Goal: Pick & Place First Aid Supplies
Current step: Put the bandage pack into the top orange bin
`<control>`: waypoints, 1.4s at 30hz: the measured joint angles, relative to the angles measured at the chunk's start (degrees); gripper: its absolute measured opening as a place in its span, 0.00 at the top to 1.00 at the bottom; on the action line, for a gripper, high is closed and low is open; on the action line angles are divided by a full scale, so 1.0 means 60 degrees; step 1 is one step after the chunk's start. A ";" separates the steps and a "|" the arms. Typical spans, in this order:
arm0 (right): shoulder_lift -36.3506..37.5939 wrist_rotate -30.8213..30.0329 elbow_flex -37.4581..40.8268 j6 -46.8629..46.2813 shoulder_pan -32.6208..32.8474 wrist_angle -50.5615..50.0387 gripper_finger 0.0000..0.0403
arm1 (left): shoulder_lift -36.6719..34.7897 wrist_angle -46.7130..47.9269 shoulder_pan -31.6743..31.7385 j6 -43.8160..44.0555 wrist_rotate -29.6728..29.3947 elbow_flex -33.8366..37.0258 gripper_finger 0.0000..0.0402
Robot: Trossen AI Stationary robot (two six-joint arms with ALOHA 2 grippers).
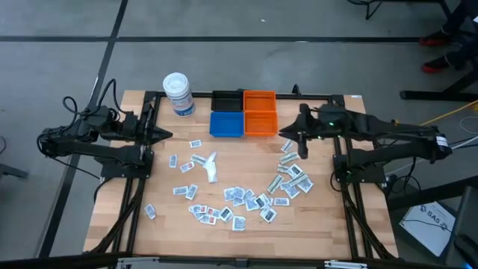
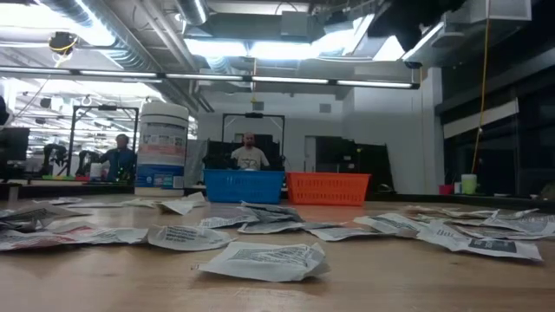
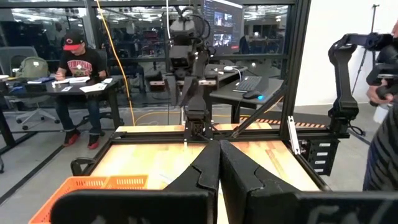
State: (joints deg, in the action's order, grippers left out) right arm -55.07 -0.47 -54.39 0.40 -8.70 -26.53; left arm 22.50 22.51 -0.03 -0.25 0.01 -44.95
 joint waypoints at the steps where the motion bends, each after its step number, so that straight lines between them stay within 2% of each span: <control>1: -0.0229 -0.0109 -0.0250 0.0107 -0.0059 -0.0441 0.85 | -0.0004 -0.0001 0.0001 0.0005 0.0001 0.0000 0.99; 5: -0.1193 -0.0173 -0.1289 0.0104 -0.0227 -0.1988 0.85 | -0.0004 -0.0001 0.0001 0.0004 0.0001 0.0000 0.99; 10: -0.2188 -0.0180 -0.2045 -0.1422 -0.0225 -0.3269 0.85 | -0.0001 0.0001 0.0001 0.0007 0.0001 0.0000 0.99; 15: -0.3035 -0.0225 -0.1918 -0.3141 -0.0219 -0.3979 0.85 | 0.0000 -0.0001 0.0000 0.0000 0.0000 0.0000 0.99; 22: -0.4048 -0.0609 -0.1698 -0.3322 0.0338 -0.3877 0.84 | -0.0002 0.0003 0.0000 0.0007 0.0003 0.0000 0.99; 26: -0.4439 -0.0755 -0.1698 -0.3379 0.0603 -0.3928 0.77 | -0.0001 0.0000 0.0003 0.0007 0.0000 0.0000 0.99; 32: -0.5258 -0.1407 -0.1698 -0.4677 0.0812 -0.4309 0.60 | 0.0000 -0.0001 0.0000 0.0000 0.0002 0.0000 0.99; 35: -0.5695 -0.1429 -0.1698 -0.4704 0.0819 -0.4390 0.54 | 0.0000 0.0001 0.0000 0.0005 0.0000 0.0000 0.99; 37: -0.6017 -0.1518 -0.1698 -0.4716 0.0819 -0.4550 0.52 | 0.0000 0.0003 0.0000 0.0001 0.0002 0.0000 0.99; 42: -0.6665 -0.2460 -0.1698 -0.4732 0.1031 -0.4890 0.52 | 0.0000 0.0000 0.0001 0.0007 0.0001 0.0000 0.99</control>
State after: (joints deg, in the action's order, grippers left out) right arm -95.06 -15.22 -64.58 -27.99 -2.51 -55.88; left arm 22.50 22.51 -0.03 -0.21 0.02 -44.95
